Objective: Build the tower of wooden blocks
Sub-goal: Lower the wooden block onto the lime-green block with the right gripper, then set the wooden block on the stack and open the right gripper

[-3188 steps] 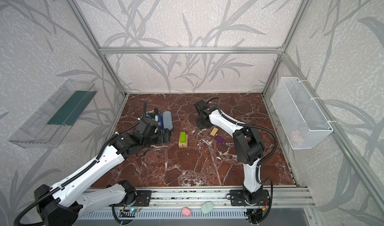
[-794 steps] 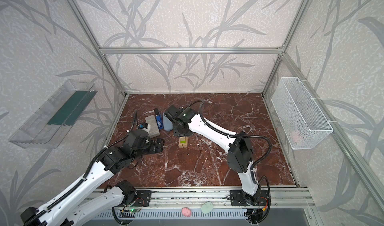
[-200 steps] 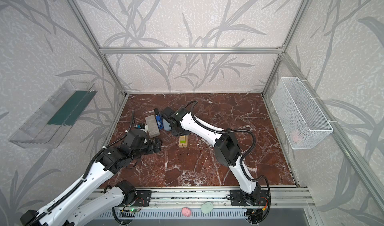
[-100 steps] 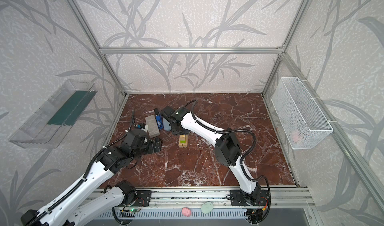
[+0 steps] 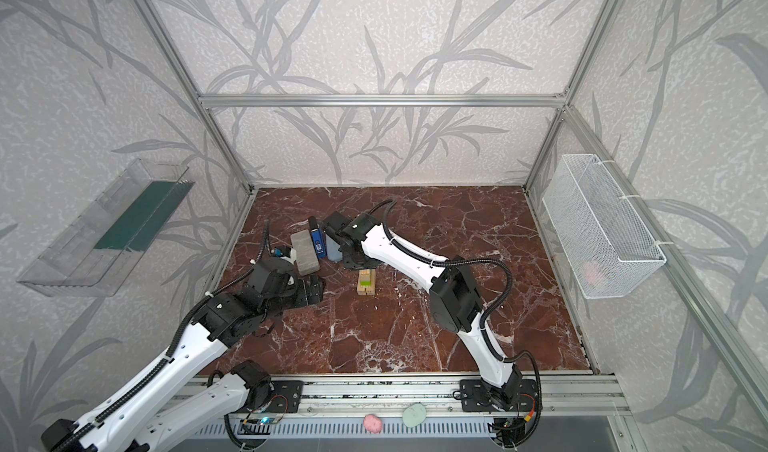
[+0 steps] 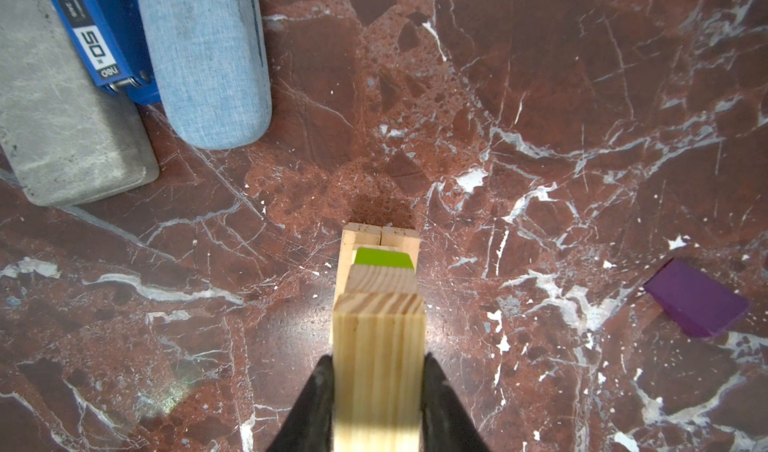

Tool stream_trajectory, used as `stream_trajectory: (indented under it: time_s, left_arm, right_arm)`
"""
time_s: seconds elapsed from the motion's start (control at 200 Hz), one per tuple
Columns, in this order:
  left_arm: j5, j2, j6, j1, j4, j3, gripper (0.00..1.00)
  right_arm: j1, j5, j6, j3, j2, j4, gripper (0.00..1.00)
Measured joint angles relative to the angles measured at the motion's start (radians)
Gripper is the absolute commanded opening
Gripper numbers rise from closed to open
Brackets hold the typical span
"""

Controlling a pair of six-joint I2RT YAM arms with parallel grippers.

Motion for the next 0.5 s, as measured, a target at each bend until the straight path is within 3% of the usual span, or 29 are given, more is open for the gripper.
stream_trajectory:
  time_s: [0.5]
  left_arm:
    - [0.010,0.000,-0.001,0.001,0.000,0.000,1.00]
  right_arm:
    - [0.000,-0.027,0.012,-0.002,0.002,0.007,0.48]
